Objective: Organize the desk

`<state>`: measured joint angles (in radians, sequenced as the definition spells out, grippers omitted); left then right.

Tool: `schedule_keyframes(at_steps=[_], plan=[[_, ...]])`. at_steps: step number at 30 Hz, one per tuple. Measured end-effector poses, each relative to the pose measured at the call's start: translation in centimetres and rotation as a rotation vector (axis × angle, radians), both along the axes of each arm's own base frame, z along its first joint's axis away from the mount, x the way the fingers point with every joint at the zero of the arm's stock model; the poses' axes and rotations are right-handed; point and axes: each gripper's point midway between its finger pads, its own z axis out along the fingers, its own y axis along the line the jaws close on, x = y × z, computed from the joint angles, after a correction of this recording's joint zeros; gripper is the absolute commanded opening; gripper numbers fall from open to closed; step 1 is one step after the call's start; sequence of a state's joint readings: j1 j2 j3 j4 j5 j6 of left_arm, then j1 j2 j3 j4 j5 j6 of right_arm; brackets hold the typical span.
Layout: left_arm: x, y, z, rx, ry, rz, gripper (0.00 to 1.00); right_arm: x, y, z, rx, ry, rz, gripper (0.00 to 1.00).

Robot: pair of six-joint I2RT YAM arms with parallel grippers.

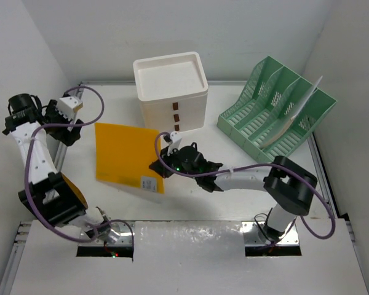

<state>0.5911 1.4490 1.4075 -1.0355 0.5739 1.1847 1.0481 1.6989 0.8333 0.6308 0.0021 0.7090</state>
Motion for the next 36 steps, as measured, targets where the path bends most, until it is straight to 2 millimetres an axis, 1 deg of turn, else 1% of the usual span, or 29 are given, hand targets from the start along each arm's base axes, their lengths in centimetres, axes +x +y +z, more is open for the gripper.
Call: schedule_keyframes(at_steps=[2,4,5,6,9,13,16,18,19,21,22,24,26,28,30,32,34,36], plan=[[-0.3,-1.5,1.5,0.019,-0.043,-0.029,0.85,0.6,-1.2,0.7,-0.04,-0.058,-0.005,0.0],[-0.4,-3.1,2.3,0.007,-0.061,-0.064,0.86,1.2,-2.2,1.5,-0.076,-0.12,-0.003,0.0],[-0.4,-4.0,2.6,-0.013,-0.065,-0.085,0.87,1.3,-2.6,1.6,-0.101,-0.15,0.006,0.0],[-0.4,-4.7,3.0,-0.034,-0.067,-0.105,0.87,1.2,-3.0,2.4,-0.106,-0.188,0.013,0.0],[-0.4,-5.5,3.8,-0.09,-0.06,-0.135,0.89,0.7,-4.8,3.7,-0.149,-0.289,0.035,0.0],[0.2,-6.2,3.9,-0.156,-0.047,-0.166,0.91,0.1,-6.5,5.1,-0.221,-0.414,0.087,0.0],[0.5,-6.9,4.1,-0.18,-0.051,-0.216,0.92,-0.2,-7.3,5.2,-0.282,-0.474,0.151,0.0],[0.4,-8.0,4.4,-0.172,-0.06,-0.265,0.93,-0.5,-7.5,4.7,-0.331,-0.496,0.211,0.0],[0.4,-9.1,4.7,-0.159,-0.073,-0.313,0.97,-0.5,-7.7,4.5,-0.354,-0.503,0.236,0.0],[-0.2,-12.2,5.5,-0.133,-0.112,-0.434,1.0,-0.6,-7.7,4.5,-0.397,-0.52,0.286,0.0],[-0.9,-14.0,5.9,-0.12,-0.139,-0.503,1.0,-0.7,-7.6,4.7,-0.412,-0.529,0.305,0.0],[-3.0,-17.3,6.8,-0.104,-0.19,-0.633,1.0,-0.5,-7.3,5.2,-0.442,-0.547,0.335,0.0],[-4.9,-19.3,7.7,-0.087,-0.242,-0.715,1.0,-0.3,-7.1,5.9,-0.464,-0.568,0.356,0.0],[-5.9,-20.4,8.4,-0.08,-0.273,-0.763,1.0,-0.2,-7.0,6.6,-0.481,-0.588,0.376,0.0],[-6.2,-21.3,8.6,-0.087,-0.278,-0.796,1.0,-0.2,-6.9,7.0,-0.491,-0.601,0.396,0.0],[-6.3,-22.0,8.1,-0.102,-0.263,-0.823,1.0,-0.3,-7.0,7.1,-0.5,-0.609,0.41,0.0],[-6.1,-22.7,6.9,-0.129,-0.22,-0.848,1.0,-0.2,-7.1,7.0,-0.51,-0.614,0.416,0.0],[-6.1,-23.4,4.7,-0.166,-0.145,-0.87,0.99,-0.2,-7.2,7.1,-0.516,-0.619,0.418,0.0]])
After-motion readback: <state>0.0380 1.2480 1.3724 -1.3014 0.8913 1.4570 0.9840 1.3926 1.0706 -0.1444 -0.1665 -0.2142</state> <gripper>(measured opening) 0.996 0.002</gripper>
